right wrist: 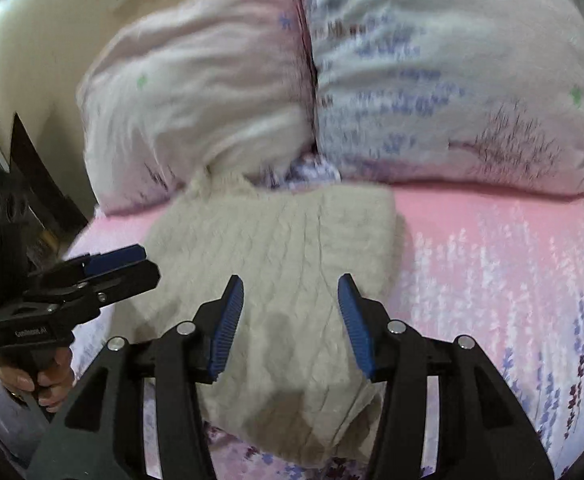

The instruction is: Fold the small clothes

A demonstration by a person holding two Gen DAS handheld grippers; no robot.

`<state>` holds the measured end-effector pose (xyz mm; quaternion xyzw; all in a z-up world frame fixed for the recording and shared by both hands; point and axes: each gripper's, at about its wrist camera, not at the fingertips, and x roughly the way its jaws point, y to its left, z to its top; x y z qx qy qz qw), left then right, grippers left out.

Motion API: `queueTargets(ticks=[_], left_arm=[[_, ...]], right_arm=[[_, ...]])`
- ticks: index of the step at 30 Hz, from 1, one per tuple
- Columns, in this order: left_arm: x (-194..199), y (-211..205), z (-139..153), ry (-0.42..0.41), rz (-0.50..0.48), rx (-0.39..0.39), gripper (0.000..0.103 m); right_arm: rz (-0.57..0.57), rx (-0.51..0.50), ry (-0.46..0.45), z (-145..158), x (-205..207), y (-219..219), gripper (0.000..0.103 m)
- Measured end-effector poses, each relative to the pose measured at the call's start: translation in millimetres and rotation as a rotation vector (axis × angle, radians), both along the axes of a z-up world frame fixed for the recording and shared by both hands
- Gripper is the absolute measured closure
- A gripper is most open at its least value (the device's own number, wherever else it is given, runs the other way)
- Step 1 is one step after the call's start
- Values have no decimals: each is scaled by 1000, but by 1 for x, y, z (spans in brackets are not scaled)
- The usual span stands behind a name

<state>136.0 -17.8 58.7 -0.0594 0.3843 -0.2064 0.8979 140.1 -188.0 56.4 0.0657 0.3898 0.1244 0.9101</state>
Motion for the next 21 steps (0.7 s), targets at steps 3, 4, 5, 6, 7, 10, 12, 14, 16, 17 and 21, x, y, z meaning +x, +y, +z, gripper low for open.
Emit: queueTargets(ticks=[3,4,5,6,7,10,12,14,16,17,21], left_arm=[[5,-10,-15,2,1,42,29],[5,-12,-15,-4,1,51,28],[5,-15,-17,-8,3,67,28],[6,-16,-19,-7,4,71,27],[7,-16,-19,-6,3,68,25],[11,-16,-20,-7,8,45,25],[1,-11,-12,-19,14,33,25],[-16,-5,-3,-68,30,66,25],[-29,-3,0,-123,75,153,25],[-34,-1,-3,-140,106,208,25],[-26,3,-23,-60,151,260,25]], right_arm=[[-2,-111,35,-15,4,11,55],[-2,-121,32,-18,4,12,55],[-4,-120,29,-20,5,11,55],[-6,-113,34,-22,6,11,55],[-8,-101,38,-23,7,10,55],[-9,-83,31,-25,7,7,55],[-38,-80,-6,-17,-5,4,56],[-49,-79,-51,-7,-22,2,55],[-41,-112,-76,-2,-36,5,55],[-33,-136,-82,-3,-42,8,55],[-36,-227,-47,-17,-48,17,55]])
